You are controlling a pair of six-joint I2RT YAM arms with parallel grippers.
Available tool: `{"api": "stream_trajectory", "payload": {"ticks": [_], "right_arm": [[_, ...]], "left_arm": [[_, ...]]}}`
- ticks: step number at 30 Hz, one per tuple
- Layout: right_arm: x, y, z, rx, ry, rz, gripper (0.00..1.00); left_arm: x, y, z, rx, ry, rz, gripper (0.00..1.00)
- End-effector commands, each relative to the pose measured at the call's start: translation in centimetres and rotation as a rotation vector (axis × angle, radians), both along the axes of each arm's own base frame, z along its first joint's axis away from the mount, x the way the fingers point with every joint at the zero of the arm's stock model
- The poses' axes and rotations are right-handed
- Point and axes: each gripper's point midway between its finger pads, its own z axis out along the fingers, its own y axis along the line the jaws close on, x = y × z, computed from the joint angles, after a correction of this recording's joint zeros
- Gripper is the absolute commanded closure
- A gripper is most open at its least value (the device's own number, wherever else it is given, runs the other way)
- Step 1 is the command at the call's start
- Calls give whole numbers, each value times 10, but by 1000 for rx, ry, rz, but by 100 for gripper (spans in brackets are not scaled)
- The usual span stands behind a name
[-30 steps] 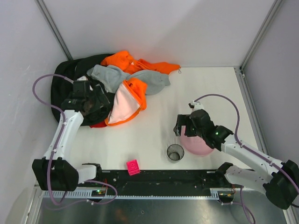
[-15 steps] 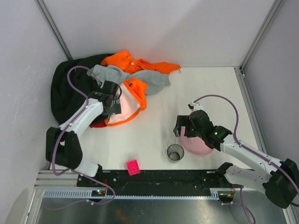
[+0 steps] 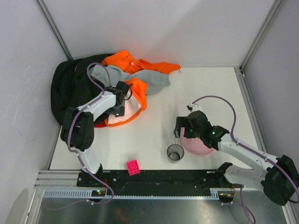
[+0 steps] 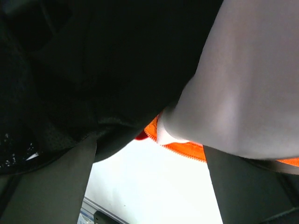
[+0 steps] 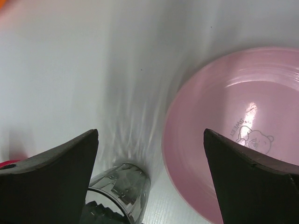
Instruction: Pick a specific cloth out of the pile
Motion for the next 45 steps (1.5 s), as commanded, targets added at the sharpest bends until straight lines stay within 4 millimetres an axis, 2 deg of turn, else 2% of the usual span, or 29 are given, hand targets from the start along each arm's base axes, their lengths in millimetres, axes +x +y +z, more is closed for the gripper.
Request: {"api": "stream_trajectory", "payload": {"ticks": [1,11,15,17,18,22,23,24,26,32,37,42,45], "right_arm": [[5,3,-1,4,-17,-15,1],[7,4,-4,-3,-17,-14,1],[8,5,-5,-1,-15,-12,1],[9,6,-6,2,-14,-12,1],[9,6,-6,3,-14,-11,1],[8,6,-5,3,-14,-11,1],[8,6,-6,1,-12,-11,1],[8,6,-6,1,-11,-10,1],[8,6,-6,0,-12,-11,1],[8,8,-6,10,-9,-5,1],[8,10,-6,18,-5,-3,1],[8,11,-8,17,1,-1,1],[9,12,-9,17,3,3,1]], "left_arm": [[23,3,13,58,-37,-11,0],[50,14,6,48,3,-11,1],[54,21,-2,28,28,-4,11],[54,23,-5,13,39,-1,21],[54,24,-7,3,43,0,30],[54,19,-4,-47,30,-1,83],[54,17,-1,-61,20,-3,91],[55,15,2,-73,8,-7,95],[56,12,8,-97,-12,-13,98],[57,1,26,-169,-58,-33,99],[59,-8,52,-238,-127,-50,99],[65,-15,98,-310,-247,-74,99],[73,-15,139,-344,-354,-89,99]]}}
